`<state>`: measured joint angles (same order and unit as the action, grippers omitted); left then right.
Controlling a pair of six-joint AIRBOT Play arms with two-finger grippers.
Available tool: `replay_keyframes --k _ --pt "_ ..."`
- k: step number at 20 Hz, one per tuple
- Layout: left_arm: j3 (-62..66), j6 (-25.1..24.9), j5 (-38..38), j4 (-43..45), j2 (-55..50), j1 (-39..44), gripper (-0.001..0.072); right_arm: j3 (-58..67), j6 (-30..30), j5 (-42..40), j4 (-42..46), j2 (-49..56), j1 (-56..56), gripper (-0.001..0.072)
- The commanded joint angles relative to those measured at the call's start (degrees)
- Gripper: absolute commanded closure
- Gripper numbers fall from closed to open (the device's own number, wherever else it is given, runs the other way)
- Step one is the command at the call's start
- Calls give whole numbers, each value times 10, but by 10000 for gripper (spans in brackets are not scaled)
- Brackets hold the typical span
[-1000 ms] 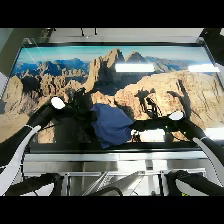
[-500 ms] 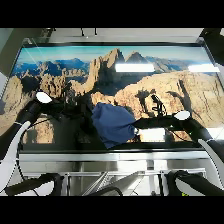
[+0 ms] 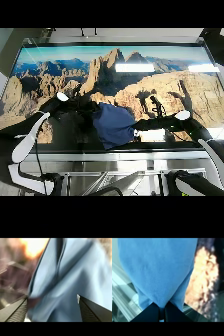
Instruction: Fold the shirts.
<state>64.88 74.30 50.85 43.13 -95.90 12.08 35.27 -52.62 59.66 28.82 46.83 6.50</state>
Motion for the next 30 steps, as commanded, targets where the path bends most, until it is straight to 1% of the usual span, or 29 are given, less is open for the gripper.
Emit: replay_keyframes --k 1,2,3,4,5,6,8,11,14,19,23,25,27,30 --pt "63 -1 3 8 -54 8 92 0 0 21 -1 0 0 689" --pt "72 -2 15 9 -63 8 298 0 0 21 -1 0 0 690" --pt "79 -2 30 9 -72 9 472 0 0 21 -1 0 0 689" --pt "84 -2 43 8 -82 9 545 0 0 21 -1 0 0 690" --pt "84 -2 51 8 -88 9 646 0 0 21 -1 0 0 689" --pt "84 -2 58 8 -90 8 693 0 0 21 -1 0 0 690" --pt "84 -2 71 8 -79 1 694 0 0 22 -1 -1 0 690" --pt "84 -4 98 8 -19 -25 694 8 -1 26 -2 -13 0 690" --pt "84 -17 133 8 86 -60 694 65 -1 46 -2 -54 -1 690" --pt "84 -30 178 8 303 -165 694 244 0 53 1 -156 -37 690" --pt "84 -50 185 6 449 -250 693 334 4 57 16 -213 -69 690" --pt "84 -50 195 5 510 -264 694 364 3 75 16 -222 -68 689" --pt "85 -61 193 3 568 -263 693 401 4 95 16 -222 -68 690" --pt "114 -62 183 9 636 -263 694 449 5 98 16 -220 -68 689"
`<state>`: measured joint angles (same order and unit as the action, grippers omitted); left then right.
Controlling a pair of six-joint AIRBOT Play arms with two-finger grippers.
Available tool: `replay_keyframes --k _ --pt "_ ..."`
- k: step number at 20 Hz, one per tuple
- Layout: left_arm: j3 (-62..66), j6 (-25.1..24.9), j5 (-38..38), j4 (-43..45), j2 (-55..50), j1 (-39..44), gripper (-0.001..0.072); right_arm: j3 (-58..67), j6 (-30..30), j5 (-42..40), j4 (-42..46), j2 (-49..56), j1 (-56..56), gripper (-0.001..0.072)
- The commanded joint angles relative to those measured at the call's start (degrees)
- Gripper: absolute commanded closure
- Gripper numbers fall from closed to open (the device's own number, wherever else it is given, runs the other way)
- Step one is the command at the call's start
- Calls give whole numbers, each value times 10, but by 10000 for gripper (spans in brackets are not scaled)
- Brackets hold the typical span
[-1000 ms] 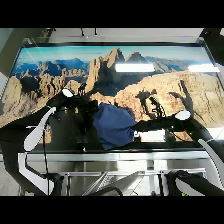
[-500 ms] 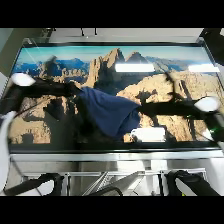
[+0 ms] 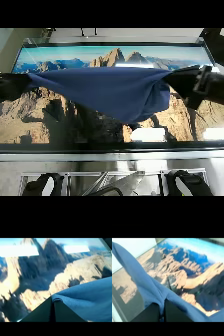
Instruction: Fold the shirts.
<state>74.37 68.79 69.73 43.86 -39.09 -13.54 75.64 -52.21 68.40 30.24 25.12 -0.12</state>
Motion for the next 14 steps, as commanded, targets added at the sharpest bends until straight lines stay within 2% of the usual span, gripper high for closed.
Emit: replay_keyframes --k 1,5,9,11,14 --pt "36 -7 -10 2 79 -7 694 55 9 11 2 0 -2 689" --pt "60 -8 -3 14 58 -6 693 55 30 34 18 52 -2 689" --pt "-54 -9 25 13 -38 30 693 23 31 92 18 205 5 689" --pt "-122 -25 16 15 -98 72 693 3 44 108 8 292 26 689" --pt "-191 -44 -44 16 -196 120 693 -5 56 98 8 409 54 689"
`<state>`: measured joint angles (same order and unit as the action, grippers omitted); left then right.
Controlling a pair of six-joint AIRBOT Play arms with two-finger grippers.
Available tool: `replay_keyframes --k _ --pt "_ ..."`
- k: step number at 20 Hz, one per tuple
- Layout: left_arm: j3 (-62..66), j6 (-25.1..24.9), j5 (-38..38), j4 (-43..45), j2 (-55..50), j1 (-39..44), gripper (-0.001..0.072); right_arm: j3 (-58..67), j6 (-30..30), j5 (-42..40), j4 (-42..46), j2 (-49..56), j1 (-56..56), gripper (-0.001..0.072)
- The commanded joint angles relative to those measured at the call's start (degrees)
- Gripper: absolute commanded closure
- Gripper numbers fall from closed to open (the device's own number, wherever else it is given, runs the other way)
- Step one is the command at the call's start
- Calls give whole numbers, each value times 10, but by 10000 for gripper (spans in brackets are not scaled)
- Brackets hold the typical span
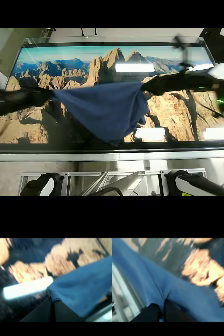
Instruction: Fold the shirts.
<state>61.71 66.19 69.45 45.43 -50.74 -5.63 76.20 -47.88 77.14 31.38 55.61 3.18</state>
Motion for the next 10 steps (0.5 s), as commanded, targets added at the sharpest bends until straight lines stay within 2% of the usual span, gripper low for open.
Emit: replay_keyframes --k 1,3,6,10 --pt "-71 -21 -61 1 -111 49 693 -11 13 0 -3 133 21 678" --pt "-61 -23 -78 1 -170 52 693 -10 12 -26 -3 175 12 418" --pt "-10 -23 -55 0 -235 37 693 -10 -24 -30 -2 177 -38 411" --pt "23 -23 -24 0 -275 26 693 -16 -70 25 38 119 -148 410"
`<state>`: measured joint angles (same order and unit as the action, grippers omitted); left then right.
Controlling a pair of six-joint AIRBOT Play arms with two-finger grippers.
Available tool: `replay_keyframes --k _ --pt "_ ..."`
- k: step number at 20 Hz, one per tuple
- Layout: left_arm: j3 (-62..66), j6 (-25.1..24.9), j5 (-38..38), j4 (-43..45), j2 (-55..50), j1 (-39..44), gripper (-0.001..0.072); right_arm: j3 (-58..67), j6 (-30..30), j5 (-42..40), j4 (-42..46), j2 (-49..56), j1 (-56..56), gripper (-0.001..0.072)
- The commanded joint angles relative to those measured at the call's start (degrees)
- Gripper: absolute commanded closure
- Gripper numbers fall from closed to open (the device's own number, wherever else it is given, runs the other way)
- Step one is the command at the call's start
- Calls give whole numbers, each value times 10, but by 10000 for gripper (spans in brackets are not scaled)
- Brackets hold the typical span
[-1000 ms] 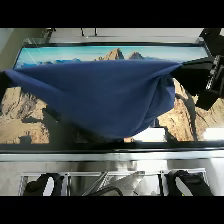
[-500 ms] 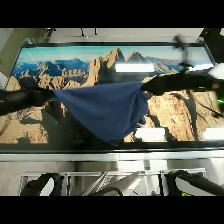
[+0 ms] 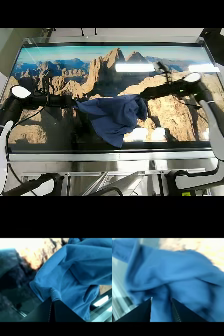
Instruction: Fold the shirts.
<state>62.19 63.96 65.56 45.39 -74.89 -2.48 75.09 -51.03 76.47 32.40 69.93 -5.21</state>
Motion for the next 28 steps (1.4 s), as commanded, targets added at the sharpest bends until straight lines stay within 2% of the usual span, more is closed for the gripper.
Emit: replay_keyframes --k 1,2,3,4,8,11,15,18,25,26,27,28 --pt "18 -5 11 1 -35 -6 693 -21 -48 37 42 -43 -83 409" --pt "18 -13 7 1 -36 -5 693 -51 -52 35 50 -63 -89 407" --pt "18 -15 3 1 -36 -5 693 -90 -54 35 51 -85 -88 357" --pt "18 -16 0 1 -36 -5 693 -143 -63 33 51 -108 -80 233" --pt "18 -16 3 1 -36 -5 693 -349 -67 -30 48 -174 4 211" --pt "18 -16 5 1 -36 -5 693 -429 -90 -102 27 -178 107 212" --pt "18 -16 7 0 -36 -5 693 -435 -108 -212 10 -174 211 212" --pt "18 -16 9 1 -36 -5 693 -435 -108 -275 3 -158 242 212" --pt "18 -16 9 0 -36 -5 693 -434 -78 -327 -63 -114 281 219" --pt "18 -16 9 0 -36 -5 693 -434 -74 -333 -71 -113 289 277" --pt "18 -16 9 0 -36 -5 693 -434 -72 -340 -78 -114 296 364" --pt "18 -16 9 0 -36 -5 693 -433 -66 -346 -89 -113 302 370"
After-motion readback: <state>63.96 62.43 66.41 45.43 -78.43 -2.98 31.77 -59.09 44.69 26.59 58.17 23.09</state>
